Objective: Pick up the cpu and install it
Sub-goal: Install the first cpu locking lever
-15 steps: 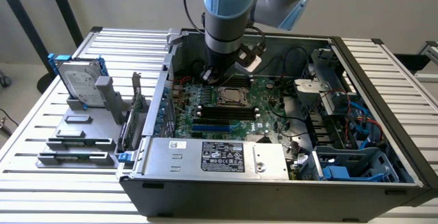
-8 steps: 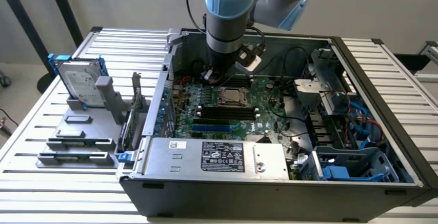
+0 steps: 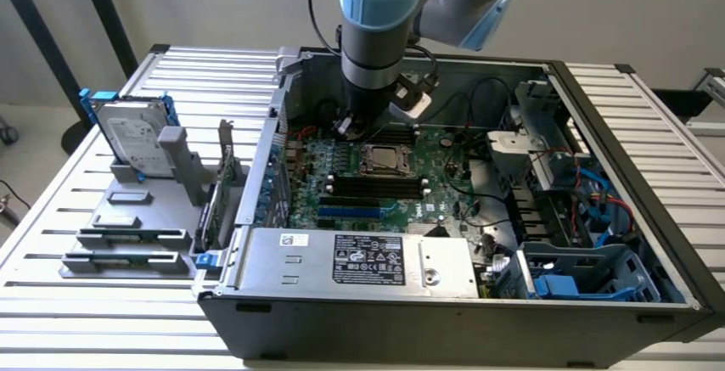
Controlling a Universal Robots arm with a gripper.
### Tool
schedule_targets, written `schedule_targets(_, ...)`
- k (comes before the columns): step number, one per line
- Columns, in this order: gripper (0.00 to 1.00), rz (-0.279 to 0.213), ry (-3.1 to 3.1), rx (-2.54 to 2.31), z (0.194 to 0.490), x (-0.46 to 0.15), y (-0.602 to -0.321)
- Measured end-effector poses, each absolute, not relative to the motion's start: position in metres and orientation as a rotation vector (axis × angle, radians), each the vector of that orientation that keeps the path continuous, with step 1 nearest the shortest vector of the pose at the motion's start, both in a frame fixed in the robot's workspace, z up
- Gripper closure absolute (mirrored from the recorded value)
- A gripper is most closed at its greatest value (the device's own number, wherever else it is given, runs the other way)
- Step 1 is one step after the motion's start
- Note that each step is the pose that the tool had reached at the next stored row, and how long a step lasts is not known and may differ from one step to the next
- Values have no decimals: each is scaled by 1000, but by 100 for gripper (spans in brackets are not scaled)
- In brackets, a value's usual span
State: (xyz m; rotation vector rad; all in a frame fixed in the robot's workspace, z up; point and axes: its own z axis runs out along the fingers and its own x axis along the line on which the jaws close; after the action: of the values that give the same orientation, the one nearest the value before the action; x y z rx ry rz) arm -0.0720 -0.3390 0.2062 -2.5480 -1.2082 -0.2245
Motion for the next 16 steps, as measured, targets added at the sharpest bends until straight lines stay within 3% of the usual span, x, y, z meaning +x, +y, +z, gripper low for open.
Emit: schedule_targets(16, 89, -227, -1207, -2550, 199, -71, -339)
